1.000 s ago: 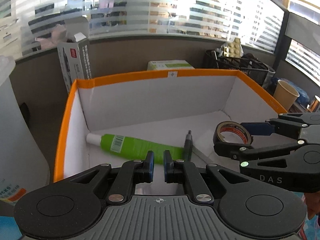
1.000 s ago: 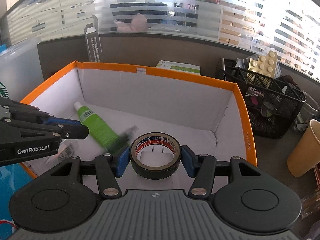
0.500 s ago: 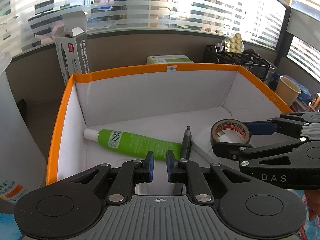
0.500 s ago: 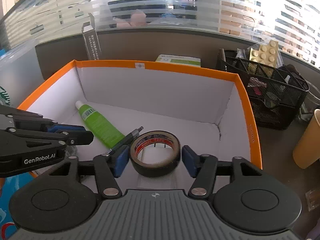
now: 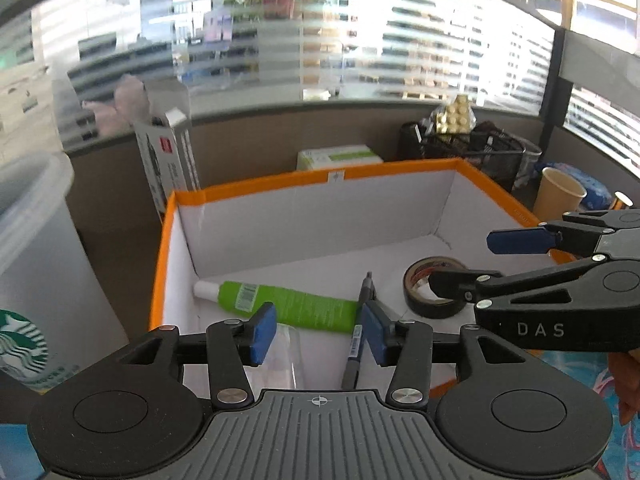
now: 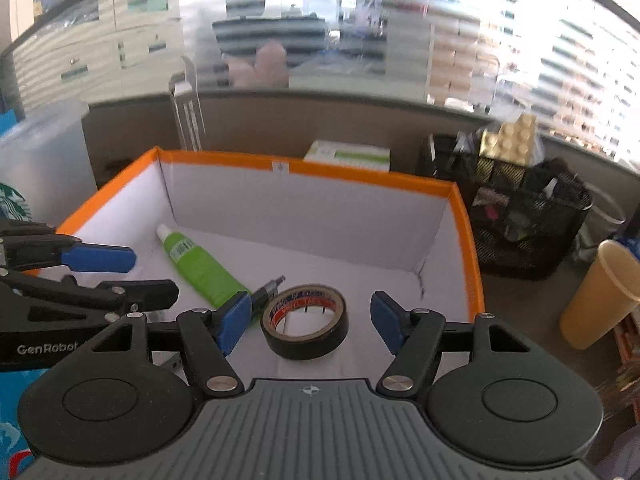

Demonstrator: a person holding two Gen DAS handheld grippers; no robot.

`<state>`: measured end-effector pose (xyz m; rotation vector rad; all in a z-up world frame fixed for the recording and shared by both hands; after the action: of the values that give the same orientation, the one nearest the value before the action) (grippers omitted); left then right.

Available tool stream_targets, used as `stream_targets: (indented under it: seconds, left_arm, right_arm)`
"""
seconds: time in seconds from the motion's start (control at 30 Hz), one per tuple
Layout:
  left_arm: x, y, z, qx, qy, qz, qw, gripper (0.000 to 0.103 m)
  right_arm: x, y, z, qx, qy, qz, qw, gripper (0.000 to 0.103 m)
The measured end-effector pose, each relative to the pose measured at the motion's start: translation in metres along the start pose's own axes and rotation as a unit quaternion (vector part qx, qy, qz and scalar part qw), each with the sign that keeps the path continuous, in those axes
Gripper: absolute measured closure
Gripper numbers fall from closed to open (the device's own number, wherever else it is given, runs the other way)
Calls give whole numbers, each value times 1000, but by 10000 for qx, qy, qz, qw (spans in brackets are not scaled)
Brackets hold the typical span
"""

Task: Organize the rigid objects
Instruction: 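Open the left tool dropping the marker while the right drops the tape roll into the box, then move the left tool to a black marker while the right moves to the red lighter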

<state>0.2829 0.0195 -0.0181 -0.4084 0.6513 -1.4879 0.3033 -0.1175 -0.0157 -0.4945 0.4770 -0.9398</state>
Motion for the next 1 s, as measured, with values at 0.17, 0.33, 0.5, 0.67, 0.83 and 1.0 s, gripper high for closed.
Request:
stream_targets:
  seconds: [0.17, 0.33, 0.5, 0.67, 0.83, 1.0]
  left_arm:
    - [3, -23, 1, 188, 11, 9, 9998, 46]
    - [6, -48, 2, 357, 26, 16, 9994, 44]
    - [10, -73, -2, 521, 52, 44, 9986, 41]
    - [15, -94, -13, 648, 124, 24, 9978, 37]
    - [21, -103, -27, 629, 184, 2, 9979, 36]
    - [34, -105, -45, 546, 287, -70, 9981, 34]
  right_arm:
    - [-9, -24, 3, 187, -69, -31, 9998, 39]
    - [-20, -49, 3, 354, -184, -120, 9991, 39]
    - [-30, -74, -1, 514, -223, -146, 9983, 38]
    - [-36, -95, -15, 645, -234, -194, 9975, 32]
    - [-35, -107, -35, 689, -84, -208, 9974, 32]
    - [-34, -109, -56, 642, -23, -185, 9978, 33]
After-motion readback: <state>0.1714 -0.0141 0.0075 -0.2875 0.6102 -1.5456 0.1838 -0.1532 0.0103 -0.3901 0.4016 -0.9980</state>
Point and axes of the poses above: each gripper's, at about its wrist camera, not at the fingertips, and y roughly the way its jaws point, x to its right, z to its top, the point moved 7 cm from there along y, roughly the way its jaws point, and after that the axes turned 15 degrees about z, right-handed, at the moved point
